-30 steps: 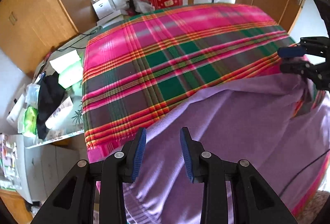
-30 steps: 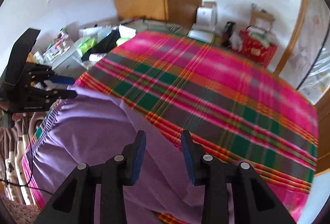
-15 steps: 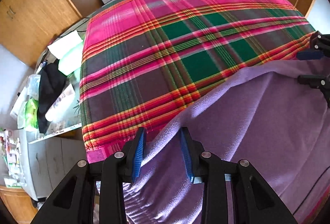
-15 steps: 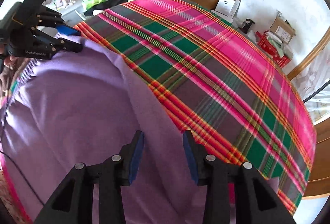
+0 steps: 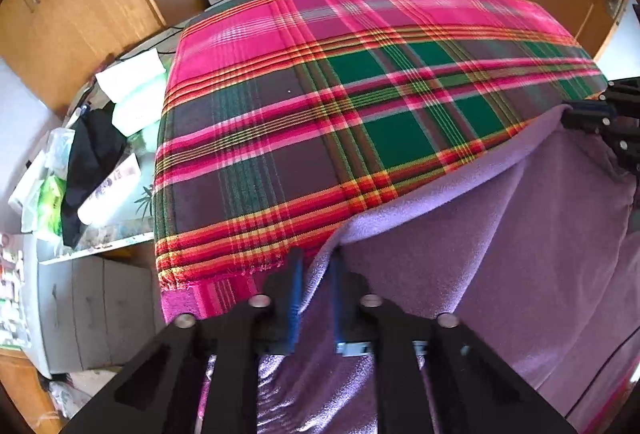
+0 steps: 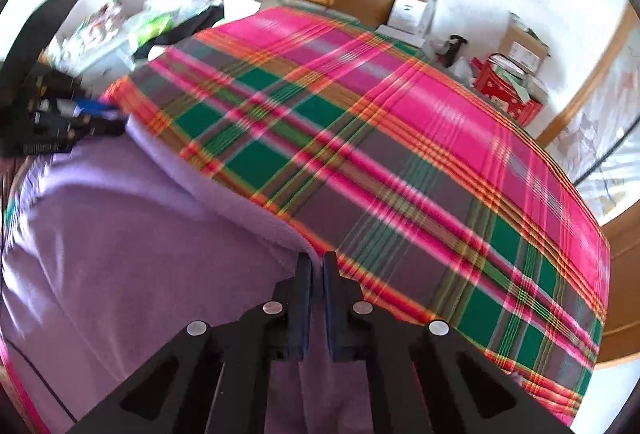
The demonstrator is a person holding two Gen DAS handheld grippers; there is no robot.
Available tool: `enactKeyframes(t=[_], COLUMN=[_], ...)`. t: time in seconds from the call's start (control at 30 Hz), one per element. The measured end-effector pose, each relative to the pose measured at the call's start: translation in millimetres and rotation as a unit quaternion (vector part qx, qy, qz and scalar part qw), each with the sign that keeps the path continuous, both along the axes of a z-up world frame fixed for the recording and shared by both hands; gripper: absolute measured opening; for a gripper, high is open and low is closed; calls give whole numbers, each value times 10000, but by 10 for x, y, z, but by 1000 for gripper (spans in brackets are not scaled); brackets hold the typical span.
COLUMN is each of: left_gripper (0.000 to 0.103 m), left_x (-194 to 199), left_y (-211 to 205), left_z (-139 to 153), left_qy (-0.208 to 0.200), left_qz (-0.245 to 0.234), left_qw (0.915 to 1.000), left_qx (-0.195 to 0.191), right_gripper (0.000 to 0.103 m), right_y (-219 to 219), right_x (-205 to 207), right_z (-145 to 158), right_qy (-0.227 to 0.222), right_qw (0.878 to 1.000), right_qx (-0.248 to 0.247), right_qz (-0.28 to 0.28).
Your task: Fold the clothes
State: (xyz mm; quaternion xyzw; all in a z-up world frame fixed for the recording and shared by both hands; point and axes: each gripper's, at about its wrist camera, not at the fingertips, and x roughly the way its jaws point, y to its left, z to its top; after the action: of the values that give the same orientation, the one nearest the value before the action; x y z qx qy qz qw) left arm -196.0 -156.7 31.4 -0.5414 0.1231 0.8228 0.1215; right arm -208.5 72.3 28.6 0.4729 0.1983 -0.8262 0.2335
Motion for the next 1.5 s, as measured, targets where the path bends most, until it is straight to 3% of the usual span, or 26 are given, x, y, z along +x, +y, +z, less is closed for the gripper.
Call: enactKeyframes(t=[0.2,0.9,1.1,1.3,1.43,1.5], left_gripper=[6,5,6,8,9,9], left_x=[-71,-249,-245,-134,62,189], left_y=[-157,-388,-529,-747,-1005,-1082], left_z=[44,-14,19,150,242,255], left_qy=[55,186,171,260,-3,-61], left_qz=[413,912,1126,1476,1726,1843], left_qw=[9987,9953,9926,9873,9789,9755], left_qx=[294,267,417,534,1097,1203], right_gripper=[3,3,7,9,13,15], right_y=[-95,-512,-451,-312,-265,-254], right_x=[-126,-636,-648,-580,-423,-337], right_z=[72,-188,-180,25,161,201], right_qy=[226,454,386,352,528,520], right_qw=[9997,9985,9988,9984,9973,9971], right_qx=[-66,320,201,-182,-265,-353], right_qz=[-65,-30,-202,-406,-442,-427])
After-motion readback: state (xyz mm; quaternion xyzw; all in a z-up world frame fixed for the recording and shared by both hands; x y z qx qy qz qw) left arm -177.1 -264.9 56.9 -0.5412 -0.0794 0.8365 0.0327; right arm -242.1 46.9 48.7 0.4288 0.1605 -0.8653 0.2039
